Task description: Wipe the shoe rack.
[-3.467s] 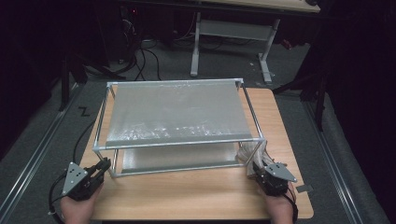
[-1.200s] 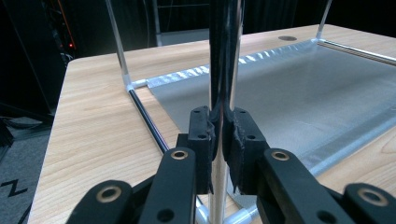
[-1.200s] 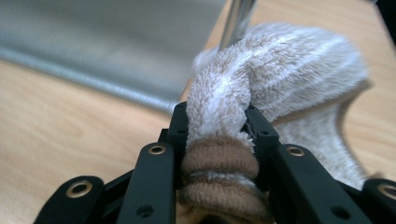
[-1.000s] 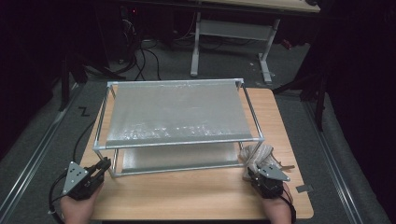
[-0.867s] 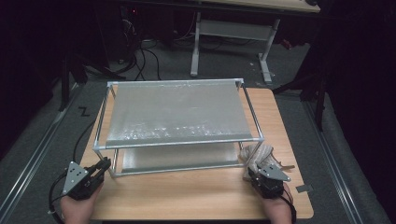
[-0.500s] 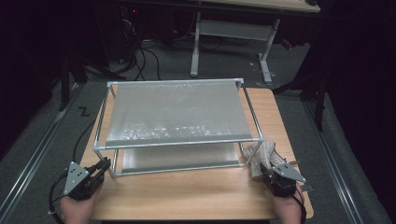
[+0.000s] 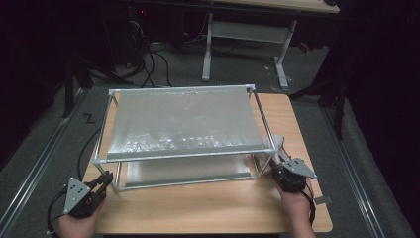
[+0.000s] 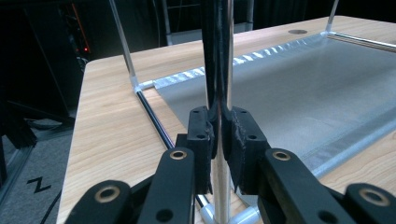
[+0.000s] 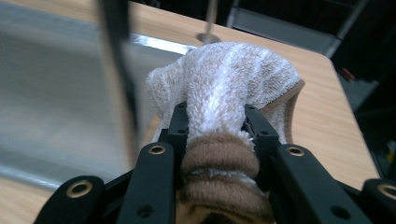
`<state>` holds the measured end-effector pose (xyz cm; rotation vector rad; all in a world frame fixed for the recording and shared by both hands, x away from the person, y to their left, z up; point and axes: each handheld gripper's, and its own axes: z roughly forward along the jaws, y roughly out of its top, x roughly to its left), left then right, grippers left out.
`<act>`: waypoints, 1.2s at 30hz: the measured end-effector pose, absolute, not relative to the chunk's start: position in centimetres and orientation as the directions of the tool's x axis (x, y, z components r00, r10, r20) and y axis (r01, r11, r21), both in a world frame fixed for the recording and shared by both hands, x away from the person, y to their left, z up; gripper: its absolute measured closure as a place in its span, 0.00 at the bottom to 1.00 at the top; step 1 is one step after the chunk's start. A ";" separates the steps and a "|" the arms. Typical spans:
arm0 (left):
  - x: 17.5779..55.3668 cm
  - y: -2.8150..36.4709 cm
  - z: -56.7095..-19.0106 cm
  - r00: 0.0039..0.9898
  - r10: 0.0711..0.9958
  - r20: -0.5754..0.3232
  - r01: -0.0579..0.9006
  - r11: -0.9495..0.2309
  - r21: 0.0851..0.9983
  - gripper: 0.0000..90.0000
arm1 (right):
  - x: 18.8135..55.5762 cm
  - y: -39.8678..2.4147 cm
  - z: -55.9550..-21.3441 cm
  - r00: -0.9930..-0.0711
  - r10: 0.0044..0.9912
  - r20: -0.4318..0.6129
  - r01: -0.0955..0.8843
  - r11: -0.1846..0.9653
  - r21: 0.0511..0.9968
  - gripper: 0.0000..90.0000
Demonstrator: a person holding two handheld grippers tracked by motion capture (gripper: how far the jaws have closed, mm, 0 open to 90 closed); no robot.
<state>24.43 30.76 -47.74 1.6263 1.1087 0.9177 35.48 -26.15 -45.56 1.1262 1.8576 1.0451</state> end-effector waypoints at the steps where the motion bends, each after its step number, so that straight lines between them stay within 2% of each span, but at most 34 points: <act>1: 24.4 30.8 -47.7 0.312 0.947 0.075 0.251 -0.158 0.955 0.88 | 35.4 -25.9 -45.5 -0.377 0.911 -0.165 0.331 0.299 0.895 0.77; 6: 24.4 30.6 -47.4 0.302 0.947 0.105 0.267 -0.190 0.945 0.88 | 35.2 -25.9 -45.7 -0.396 0.911 -0.112 0.346 0.261 0.901 0.78; 12: 25.3 30.2 -47.3 0.290 0.952 0.095 0.278 -0.179 0.944 0.88 | 34.3 -26.3 -46.1 -0.397 0.910 -0.118 0.350 0.269 0.897 0.78; 23: 28.2 27.1 -47.0 0.304 0.948 0.091 0.298 -0.186 0.936 0.88 | 32.1 -29.0 -46.1 -0.312 0.942 -0.127 0.373 0.244 0.895 0.78; 36: 33.7 25.3 -46.7 0.285 0.955 0.077 0.325 -0.172 0.930 0.88 | 31.8 -30.0 -45.9 -0.256 0.958 -0.131 0.381 0.224 0.897 0.78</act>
